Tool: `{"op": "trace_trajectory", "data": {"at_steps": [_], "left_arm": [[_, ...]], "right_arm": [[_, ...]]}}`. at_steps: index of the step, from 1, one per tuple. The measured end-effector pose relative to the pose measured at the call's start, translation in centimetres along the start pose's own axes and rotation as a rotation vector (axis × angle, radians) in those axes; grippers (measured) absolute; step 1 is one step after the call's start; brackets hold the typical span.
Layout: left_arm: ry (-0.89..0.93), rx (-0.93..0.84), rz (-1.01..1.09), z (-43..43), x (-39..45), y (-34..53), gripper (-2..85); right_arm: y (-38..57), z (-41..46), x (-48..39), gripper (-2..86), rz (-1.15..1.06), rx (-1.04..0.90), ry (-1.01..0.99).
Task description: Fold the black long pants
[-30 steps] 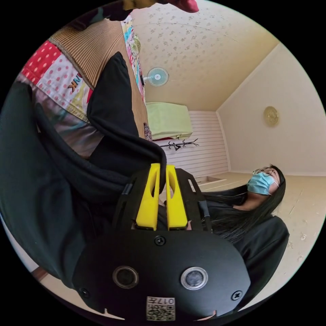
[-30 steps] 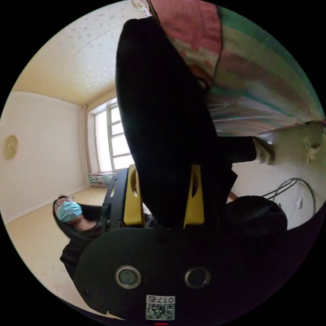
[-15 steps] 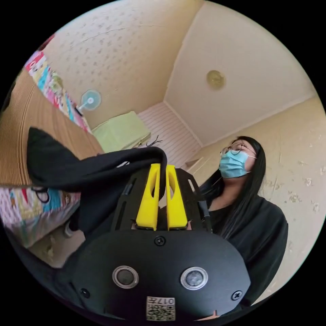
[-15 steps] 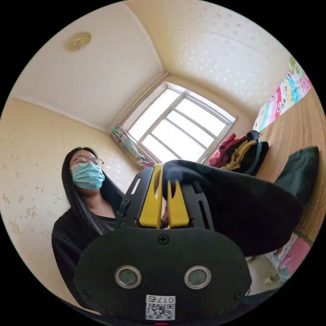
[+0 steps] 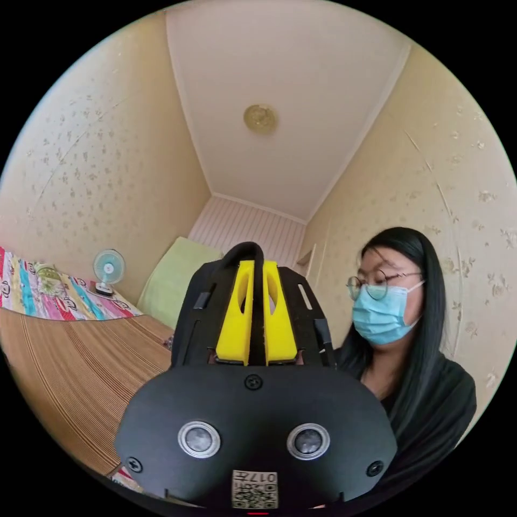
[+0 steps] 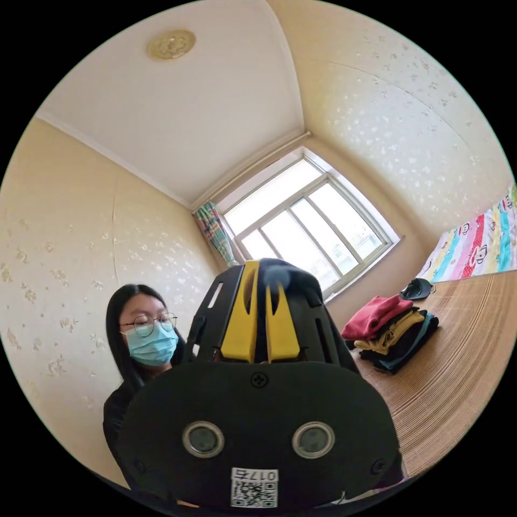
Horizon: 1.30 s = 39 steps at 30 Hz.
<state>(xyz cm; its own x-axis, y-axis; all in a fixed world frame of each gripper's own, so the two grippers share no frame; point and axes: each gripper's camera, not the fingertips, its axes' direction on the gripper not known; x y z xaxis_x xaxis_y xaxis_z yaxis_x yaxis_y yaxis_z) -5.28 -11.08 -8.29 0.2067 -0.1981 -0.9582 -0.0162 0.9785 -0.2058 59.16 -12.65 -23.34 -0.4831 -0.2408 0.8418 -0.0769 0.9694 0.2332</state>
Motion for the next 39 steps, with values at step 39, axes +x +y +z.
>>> {"op": "trace_trajectory", "data": {"at_steps": [39], "left_arm": [[-0.604, -0.113, -0.557, -3.7, -30.5, 5.1, 7.6]], "right_arm": [[25.2, -5.8, 27.6, 2.0, 0.662, 0.041, 0.623]]}}
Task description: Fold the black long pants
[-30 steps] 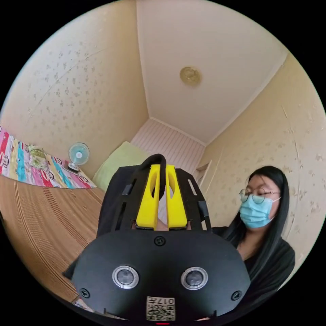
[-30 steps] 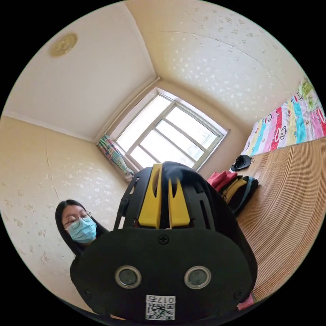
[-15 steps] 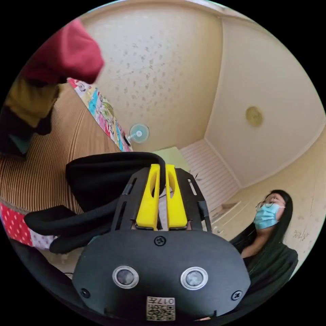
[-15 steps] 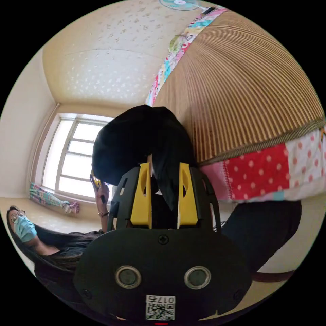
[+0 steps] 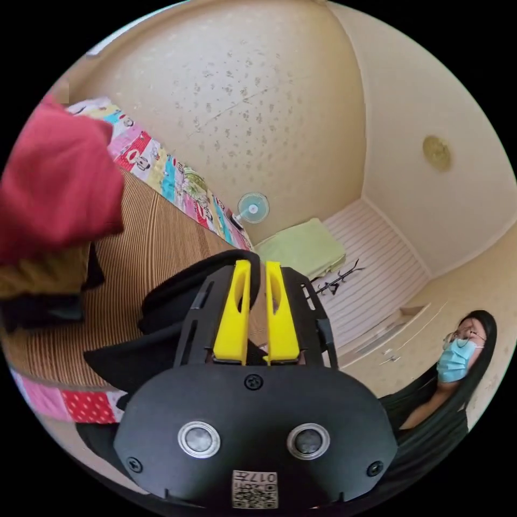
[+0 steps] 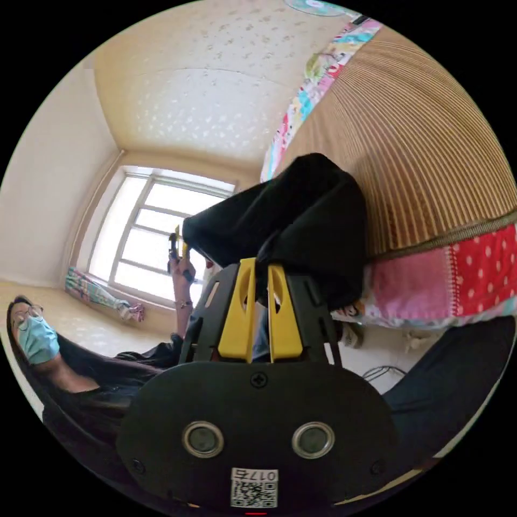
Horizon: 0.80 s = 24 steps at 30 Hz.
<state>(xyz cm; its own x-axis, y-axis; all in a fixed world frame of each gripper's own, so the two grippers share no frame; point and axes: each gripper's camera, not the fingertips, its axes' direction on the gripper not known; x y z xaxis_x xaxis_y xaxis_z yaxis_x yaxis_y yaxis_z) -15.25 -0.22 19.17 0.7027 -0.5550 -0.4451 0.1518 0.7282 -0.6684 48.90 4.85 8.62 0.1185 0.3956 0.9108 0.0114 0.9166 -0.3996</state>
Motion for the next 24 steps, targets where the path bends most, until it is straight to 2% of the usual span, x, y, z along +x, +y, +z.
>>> {"op": "trace_trajectory", "data": {"at_steps": [3, 5, 7, 8, 9, 11, 12, 14, 17, 20, 24], "left_arm": [[-0.017, -0.113, -0.013, 2.4, -0.9, -5.0, 20.7], [-0.160, -0.151, -0.060, 3.4, -2.0, -5.1, 22.0], [-0.277, -0.126, -0.028, 3.5, -2.2, -2.8, 18.9], [-0.325, -0.117, -0.013, 3.5, -2.5, -0.7, 14.6], [-0.340, -0.107, -0.008, 3.4, -2.6, 0.4, 14.2], [-0.347, -0.050, 0.009, 3.2, -2.9, 5.1, 13.0], [-0.332, -0.055, 0.030, 3.4, -2.8, 6.1, 12.8], [-0.271, -0.179, 0.121, 6.2, -2.7, 8.8, 12.1], [-0.194, -0.366, 0.110, 10.9, -4.0, 11.3, 12.1], [-0.070, -0.423, -0.070, 14.6, -6.9, 13.9, 12.9], [-0.189, -0.518, -0.171, 18.6, -10.0, 16.1, 16.6]], "right_arm": [[-1.6, -0.2, 0.0, 1.6, 0.025, 0.148, -0.199], [-0.3, 1.8, 3.5, 1.6, 0.082, 0.265, -0.323], [1.9, 4.6, 7.1, 1.7, 0.175, 0.243, -0.365], [3.6, 6.6, 9.3, 1.8, 0.289, 0.159, -0.269], [4.6, 7.2, 10.2, 1.9, 0.333, 0.125, -0.195], [7.4, 7.3, 11.6, 2.1, 0.323, 0.116, 0.036], [7.7, 6.9, 11.6, 2.2, 0.306, 0.128, 0.050], [6.5, 6.1, 11.1, 2.2, 0.265, 0.097, 0.106], [4.2, 7.4, 9.1, 2.2, 0.149, -0.049, 0.257], [4.0, 8.1, 9.1, 2.0, 0.132, -0.045, 0.231], [5.0, 8.4, 11.1, 2.0, 0.201, -0.011, 0.072]]}}
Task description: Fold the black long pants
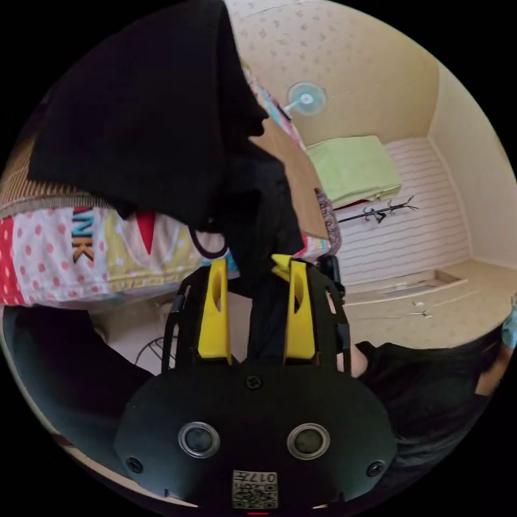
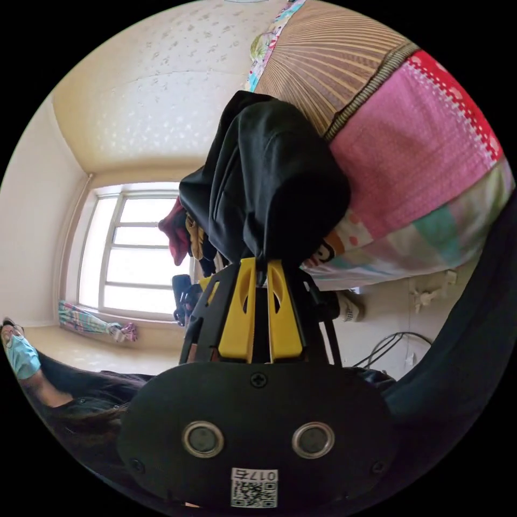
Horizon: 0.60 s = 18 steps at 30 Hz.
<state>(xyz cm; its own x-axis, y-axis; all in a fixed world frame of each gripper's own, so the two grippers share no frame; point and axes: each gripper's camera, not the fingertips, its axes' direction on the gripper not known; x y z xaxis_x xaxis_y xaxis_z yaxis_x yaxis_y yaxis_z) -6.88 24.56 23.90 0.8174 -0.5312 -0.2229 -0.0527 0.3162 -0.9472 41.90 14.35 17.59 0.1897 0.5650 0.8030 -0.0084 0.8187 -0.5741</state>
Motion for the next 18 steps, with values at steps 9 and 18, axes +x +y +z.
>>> {"op": "trace_trajectory", "data": {"at_steps": [9, 18], "left_arm": [[0.037, 0.041, -0.148, 2.3, -5.1, -2.6, 15.2], [0.483, 0.086, -0.303, 2.1, -11.3, -0.7, 5.6]], "right_arm": [[1.0, 2.3, 0.3, 2.0, -0.075, -0.073, 0.069], [4.3, 5.2, -1.7, 2.8, -0.291, -0.296, 0.189]]}}
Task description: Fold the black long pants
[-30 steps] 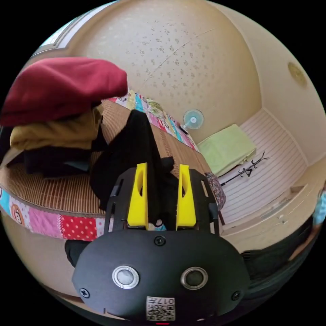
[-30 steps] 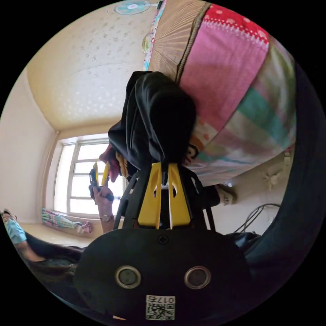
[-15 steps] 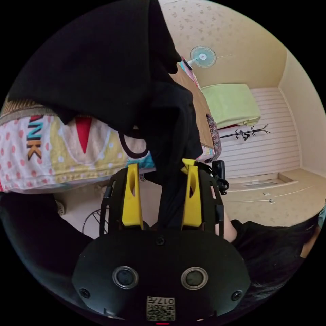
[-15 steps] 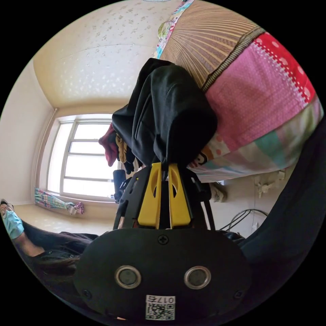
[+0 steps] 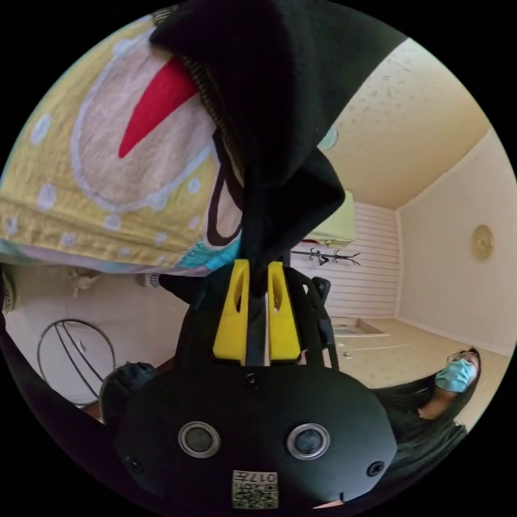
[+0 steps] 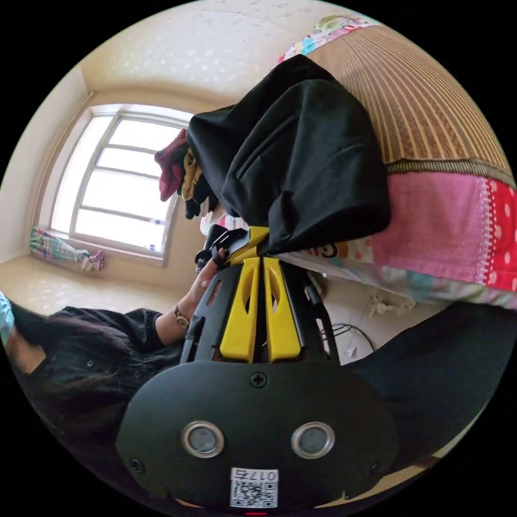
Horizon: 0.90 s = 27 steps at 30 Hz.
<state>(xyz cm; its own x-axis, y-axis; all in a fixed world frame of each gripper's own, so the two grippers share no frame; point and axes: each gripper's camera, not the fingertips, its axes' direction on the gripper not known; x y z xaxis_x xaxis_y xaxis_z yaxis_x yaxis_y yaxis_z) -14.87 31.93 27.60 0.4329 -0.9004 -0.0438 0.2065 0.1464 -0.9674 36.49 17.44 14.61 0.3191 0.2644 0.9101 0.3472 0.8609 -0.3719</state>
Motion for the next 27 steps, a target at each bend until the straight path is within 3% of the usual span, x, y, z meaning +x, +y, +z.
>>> {"op": "trace_trajectory", "data": {"at_steps": [2, 6, 9, 13, 21, 24, 27], "left_arm": [[0.166, -0.003, -0.011, -1.5, -0.3, 0.5, 5.2], [0.207, 0.009, 0.043, -4.0, 2.7, 1.3, 5.1], [0.299, -0.008, 0.093, -5.6, 6.0, 1.5, 5.0], [0.378, -0.021, 0.227, -7.9, 11.7, 2.6, 5.0], [0.359, -0.121, 0.563, -10.4, 22.5, 9.1, 5.0], [0.271, -0.120, 0.667, -11.2, 25.1, 12.5, 5.2], [0.255, -0.071, 0.740, -13.7, 26.5, 15.6, 6.5]], "right_arm": [[1.8, -1.2, -1.6, 3.7, -0.074, 0.005, 0.038], [5.5, -5.0, -2.3, 5.9, -0.136, 0.134, 0.135], [8.1, -6.1, -3.4, 9.7, -0.271, 0.198, 0.329], [9.4, -3.2, -6.2, 20.3, -0.445, 0.242, 0.499], [8.3, 1.3, -18.6, 27.2, -0.868, 0.474, 0.307], [8.0, 3.2, -24.6, 15.7, -1.101, 0.318, 0.115], [8.1, 3.3, -28.2, 11.5, -1.060, 0.412, 0.067]]}}
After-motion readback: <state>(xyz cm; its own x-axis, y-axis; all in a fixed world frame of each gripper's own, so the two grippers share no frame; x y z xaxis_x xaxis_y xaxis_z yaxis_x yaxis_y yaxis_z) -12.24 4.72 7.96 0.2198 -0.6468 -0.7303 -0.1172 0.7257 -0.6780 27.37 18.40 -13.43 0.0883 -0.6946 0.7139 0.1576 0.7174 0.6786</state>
